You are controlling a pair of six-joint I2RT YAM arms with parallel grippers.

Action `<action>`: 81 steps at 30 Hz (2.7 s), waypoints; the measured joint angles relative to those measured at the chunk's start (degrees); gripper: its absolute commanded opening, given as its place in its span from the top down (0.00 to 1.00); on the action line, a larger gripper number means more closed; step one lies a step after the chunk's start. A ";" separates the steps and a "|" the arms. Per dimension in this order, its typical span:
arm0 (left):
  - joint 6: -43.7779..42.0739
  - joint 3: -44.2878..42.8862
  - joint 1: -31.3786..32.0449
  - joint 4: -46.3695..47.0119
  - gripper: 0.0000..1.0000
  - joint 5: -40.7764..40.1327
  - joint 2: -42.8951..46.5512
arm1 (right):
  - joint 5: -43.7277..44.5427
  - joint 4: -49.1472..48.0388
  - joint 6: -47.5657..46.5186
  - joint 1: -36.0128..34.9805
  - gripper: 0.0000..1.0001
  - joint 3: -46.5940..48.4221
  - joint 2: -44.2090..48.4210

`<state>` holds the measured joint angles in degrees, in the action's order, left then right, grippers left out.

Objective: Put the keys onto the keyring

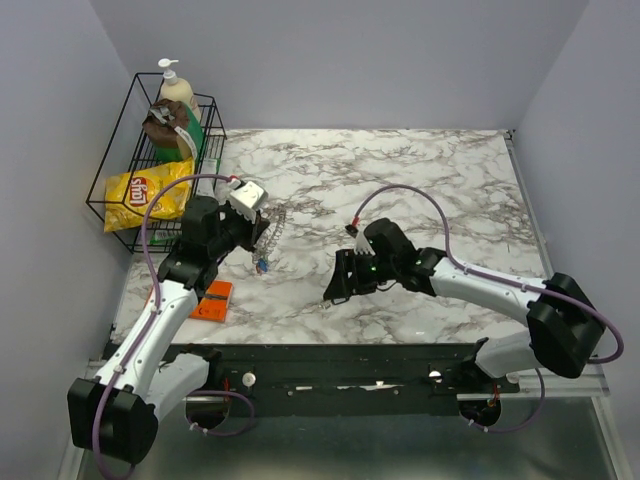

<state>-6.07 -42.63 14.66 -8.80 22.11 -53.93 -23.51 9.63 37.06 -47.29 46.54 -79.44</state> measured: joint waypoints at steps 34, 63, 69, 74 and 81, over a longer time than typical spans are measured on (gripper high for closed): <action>2.71 4.15 -0.04 7.43 1.00 2.62 5.90 | 6.32 -19.12 28.11 0.02 0.65 -9.62 -14.73; 2.27 4.63 -0.04 7.45 1.00 4.31 6.12 | 16.83 -19.41 24.26 0.04 1.00 -7.74 -14.78; 0.92 4.63 -0.04 7.21 1.00 5.70 6.86 | 18.58 -18.36 15.45 0.15 1.00 -8.20 -7.91; -0.17 4.63 -0.02 6.64 1.00 8.13 7.58 | 18.10 -17.73 5.57 0.15 1.00 -8.20 -2.45; -2.21 4.22 0.13 4.24 1.00 12.74 7.63 | 13.88 -16.76 -7.80 0.15 1.00 -8.20 5.27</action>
<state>-8.27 -38.41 14.79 -4.56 34.85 -46.30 -9.63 -7.14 29.26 -47.13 38.35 -74.17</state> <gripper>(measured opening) 0.010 0.009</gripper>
